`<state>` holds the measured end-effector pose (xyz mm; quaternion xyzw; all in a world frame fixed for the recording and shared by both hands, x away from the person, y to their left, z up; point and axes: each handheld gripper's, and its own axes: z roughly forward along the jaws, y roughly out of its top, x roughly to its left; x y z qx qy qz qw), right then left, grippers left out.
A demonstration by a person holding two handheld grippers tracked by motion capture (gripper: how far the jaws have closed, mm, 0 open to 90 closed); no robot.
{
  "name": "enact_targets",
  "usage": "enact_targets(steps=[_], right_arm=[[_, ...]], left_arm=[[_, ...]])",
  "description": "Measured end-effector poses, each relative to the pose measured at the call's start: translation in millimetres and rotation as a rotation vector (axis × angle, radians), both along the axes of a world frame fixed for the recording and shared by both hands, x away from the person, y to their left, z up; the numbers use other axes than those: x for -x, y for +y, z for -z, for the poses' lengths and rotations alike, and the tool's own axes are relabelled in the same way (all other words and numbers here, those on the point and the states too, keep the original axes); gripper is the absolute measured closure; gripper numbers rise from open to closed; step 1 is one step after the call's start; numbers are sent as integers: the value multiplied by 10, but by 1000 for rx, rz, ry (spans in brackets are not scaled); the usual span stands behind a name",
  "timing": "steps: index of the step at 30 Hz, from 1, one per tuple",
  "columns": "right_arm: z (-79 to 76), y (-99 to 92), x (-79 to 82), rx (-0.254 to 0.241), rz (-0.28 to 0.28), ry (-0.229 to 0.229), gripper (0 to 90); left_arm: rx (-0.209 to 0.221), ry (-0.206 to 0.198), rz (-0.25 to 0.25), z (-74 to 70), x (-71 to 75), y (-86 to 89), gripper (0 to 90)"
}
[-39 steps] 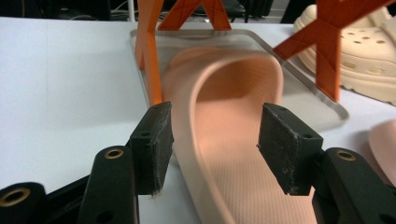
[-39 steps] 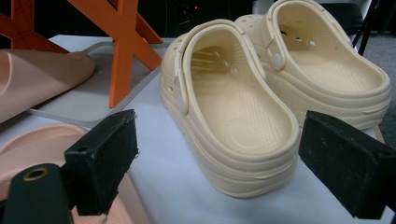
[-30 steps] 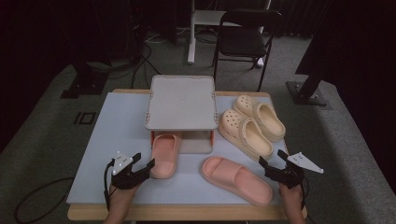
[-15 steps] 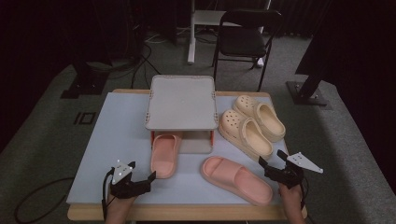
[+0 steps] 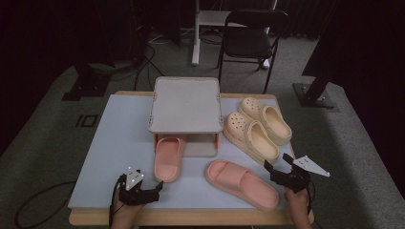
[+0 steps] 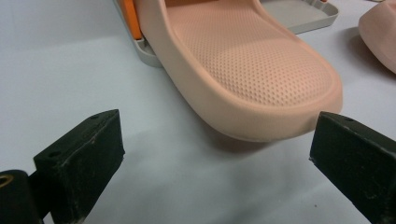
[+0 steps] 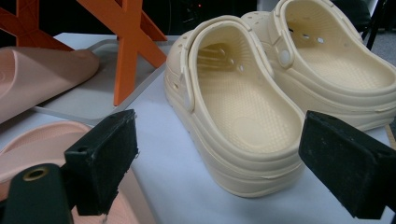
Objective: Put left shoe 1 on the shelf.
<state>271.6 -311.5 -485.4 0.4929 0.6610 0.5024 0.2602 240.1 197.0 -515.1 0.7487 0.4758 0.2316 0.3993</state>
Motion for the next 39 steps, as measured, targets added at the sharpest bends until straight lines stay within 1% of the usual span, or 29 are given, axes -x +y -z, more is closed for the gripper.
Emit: enact_targets(steps=[1, 2, 6, 7, 9, 10, 11, 12, 13, 14, 16, 20, 22, 23, 26, 32, 34, 36, 38, 39], right_arm=[[2, -1, -1, -1, -1, 1, 111], [4, -2, -3, 1, -1, 0, 111], [11, -7, -5, 3, -1, 3, 111], [10, -9, -5, 0, 0, 2, 111], [9, -10, -7, -1, 0, 3, 111], [10, -9, -8, -1, 0, 3, 111], [12, -8, -9, -1, -2, 4, 111], [12, -8, -9, -1, -2, 4, 111], [13, -8, -9, -1, -2, 5, 111], [15, -7, -9, 1, -3, 5, 111], [19, -8, -10, 1, -3, 7, 111], [20, -18, -11, -1, -1, 5, 111], [20, -22, -10, -2, -1, 6, 111], [21, -23, -9, -1, -2, 5, 111], [22, -29, -9, -2, -2, 6, 111], [16, -40, -3, -3, -3, 3, 111], [18, -47, -5, -3, -2, 3, 111], [19, -49, -8, -8, -3, 6, 111], [18, -48, -9, -9, -6, 7, 111], [17, -48, -8, -8, -8, 8, 111]], left_arm=[[5, 4, 4, 2, -13, -13, 28], [-9, 4, 6, 1, -28, -26, 27], [-10, -2, 6, 5, -67, -59, 27], [-17, 1, 6, 7, -87, -73, 27], [-17, 5, 7, 5, -118, -84, 27], [-24, 3, 3, 9, -137, -96, 28], [-21, 3, 2, 11, -157, -98, 28], [-18, 9, -3, 13, -174, -101, 28], [-24, 16, -1, 16, -201, -103, 28], [-20, 15, -11, 16, -221, -107, 28], [-28, 15, -14, 16, -265, -118, 33], [-23, 23, -22, 23, -353, -134, 35], [-21, 22, -30, 29, -392, -142, 35], [-29, 17, -37, 29, -417, -148, 35], [-40, 14, -45, 25, -465, -150, 35], [-35, 17, -66, 29, -548, -143, 36], [-29, 24, -64, 29, -571, -139, 35], [-40, 21, -68, 26, -588, -143, 36], [-28, 28, -75, 28, -621, -139, 35], [-30, 31, -74, 25, -633, -136, 35]])
